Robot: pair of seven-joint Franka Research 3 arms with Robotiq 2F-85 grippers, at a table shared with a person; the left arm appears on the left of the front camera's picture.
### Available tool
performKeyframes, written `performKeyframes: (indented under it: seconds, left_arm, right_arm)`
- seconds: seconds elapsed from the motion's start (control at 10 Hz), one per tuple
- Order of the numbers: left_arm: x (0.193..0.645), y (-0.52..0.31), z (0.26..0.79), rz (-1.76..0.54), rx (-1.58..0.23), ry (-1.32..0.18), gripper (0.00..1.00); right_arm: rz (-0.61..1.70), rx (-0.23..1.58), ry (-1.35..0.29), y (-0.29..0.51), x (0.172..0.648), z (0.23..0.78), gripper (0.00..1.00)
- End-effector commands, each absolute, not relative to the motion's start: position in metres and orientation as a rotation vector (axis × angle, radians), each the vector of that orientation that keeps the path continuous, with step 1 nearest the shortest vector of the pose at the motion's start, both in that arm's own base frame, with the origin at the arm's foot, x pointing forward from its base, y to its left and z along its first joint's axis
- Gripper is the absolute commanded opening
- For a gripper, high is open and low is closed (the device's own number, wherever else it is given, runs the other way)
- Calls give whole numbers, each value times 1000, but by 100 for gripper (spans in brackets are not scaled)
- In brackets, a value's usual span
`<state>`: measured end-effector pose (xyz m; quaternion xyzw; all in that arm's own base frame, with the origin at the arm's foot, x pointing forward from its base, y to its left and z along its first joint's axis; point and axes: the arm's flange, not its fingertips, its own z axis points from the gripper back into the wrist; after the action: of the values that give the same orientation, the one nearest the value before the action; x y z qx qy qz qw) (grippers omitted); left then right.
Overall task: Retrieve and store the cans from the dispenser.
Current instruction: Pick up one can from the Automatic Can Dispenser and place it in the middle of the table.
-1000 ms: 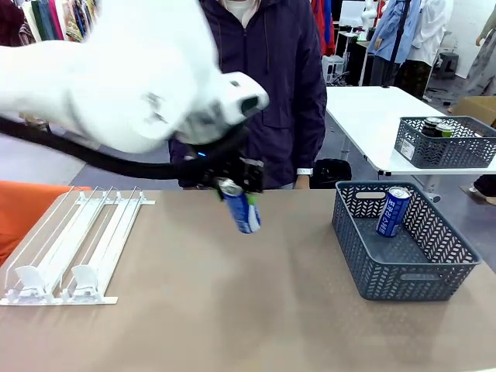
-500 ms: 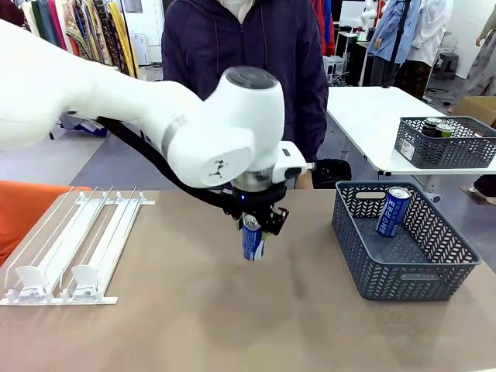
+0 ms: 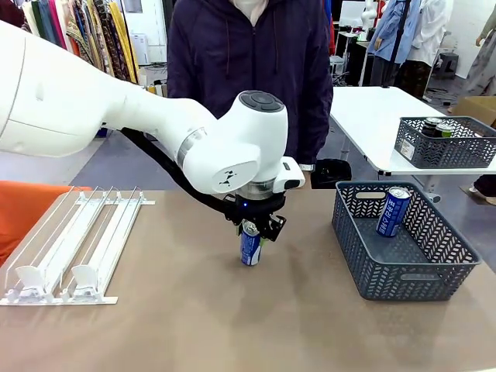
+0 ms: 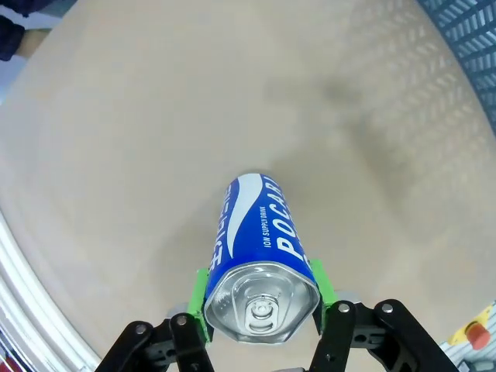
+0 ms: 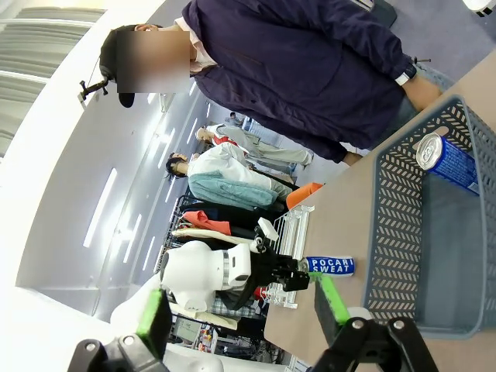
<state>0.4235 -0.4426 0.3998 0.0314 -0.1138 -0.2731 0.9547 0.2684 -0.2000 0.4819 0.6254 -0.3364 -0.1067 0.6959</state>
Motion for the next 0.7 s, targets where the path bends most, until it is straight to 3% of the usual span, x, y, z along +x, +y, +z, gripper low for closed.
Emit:
performKeyframes:
  seconds: [0.0,0.1,0.2,0.6]
  left_arm:
    - [423,-443,410,-548,42,-207,35]
    - [424,-442,411,-545,40,-212,93]
    - [424,-440,413,-533,36,-217,100]
    - [407,-402,453,-379,-17,-314,100]
  right_arm:
    - [-242,1416,-776,-200,271,487,100]
    - [-242,1416,-776,-200,271,487,100]
    - [-242,1416,-776,-200,271,487,100]
    - [-242,1416,-776,-200,271,487,100]
